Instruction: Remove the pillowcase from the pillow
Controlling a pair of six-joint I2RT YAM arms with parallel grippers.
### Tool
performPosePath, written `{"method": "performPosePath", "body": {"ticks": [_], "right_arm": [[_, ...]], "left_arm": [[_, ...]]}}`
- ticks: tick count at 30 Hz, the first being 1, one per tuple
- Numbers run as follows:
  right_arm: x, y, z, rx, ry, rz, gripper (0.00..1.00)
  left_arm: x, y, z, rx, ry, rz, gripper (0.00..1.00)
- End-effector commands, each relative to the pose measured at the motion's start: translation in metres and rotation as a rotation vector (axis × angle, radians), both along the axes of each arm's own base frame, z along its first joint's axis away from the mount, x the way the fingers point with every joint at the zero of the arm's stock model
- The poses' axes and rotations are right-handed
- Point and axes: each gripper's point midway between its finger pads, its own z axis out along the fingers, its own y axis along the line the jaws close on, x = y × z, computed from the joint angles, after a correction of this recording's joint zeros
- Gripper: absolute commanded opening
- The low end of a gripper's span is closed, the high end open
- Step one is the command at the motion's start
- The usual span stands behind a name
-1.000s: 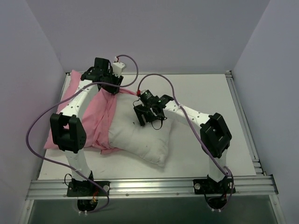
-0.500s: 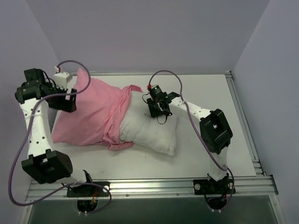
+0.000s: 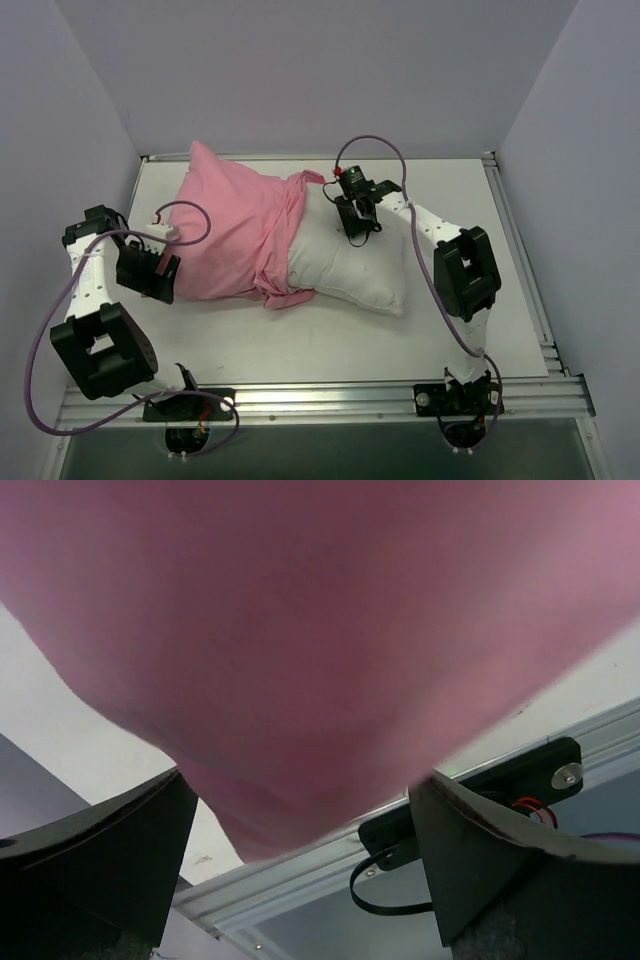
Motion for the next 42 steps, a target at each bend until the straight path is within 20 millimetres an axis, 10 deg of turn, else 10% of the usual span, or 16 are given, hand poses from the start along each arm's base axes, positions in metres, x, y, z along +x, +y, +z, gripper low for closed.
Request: {"method": "performPosePath", "body": {"ticks": [1,5,8,9,14,23,30,36,42], "right_arm": [[-0.029,-0.052,-0.054,-0.257,0.198,-0.012,0.39],[-0.031,-0.054,-0.061,-0.267,0.211,-0.009,0.39],[-0.033,-0.055,-0.065,-0.267,0.213,-0.010,0.38],[-0.034,-0.057,-0.066,-0.274,0.211,-0.011,0.38],[-0.044,-0.085,-0.082,-0.345,0.249,-0.069,0.30],[-0.072,-0.164,-0.110,-0.481,0.336,-0.247,0.23],[-0.092,-0.233,-0.116,-0.585,0.408,-0.393,0.21],[-0.087,-0.268,-0.104,-0.546,0.394,-0.510,0.21],[-0.088,-0.316,-0.093,-0.487,0.384,-0.665,0.21]], "left_arm": [[0.032,0.010,-0.012,0.020,-0.102,0.017,0.94],[0.057,-0.006,0.005,-0.089,-0.206,0.064,0.87],[0.066,-0.012,0.022,-0.109,-0.293,0.060,0.34],[0.067,-0.011,0.028,-0.100,-0.312,0.081,0.03],[0.073,0.008,0.090,0.012,-0.458,0.125,0.02],[0.080,0.032,0.357,0.264,-1.127,0.265,0.02],[0.064,0.063,0.506,0.351,-1.568,0.561,0.02],[0.029,0.098,0.575,0.505,-1.814,0.816,0.02],[0.010,0.103,0.596,0.535,-1.910,0.887,0.02]]}}
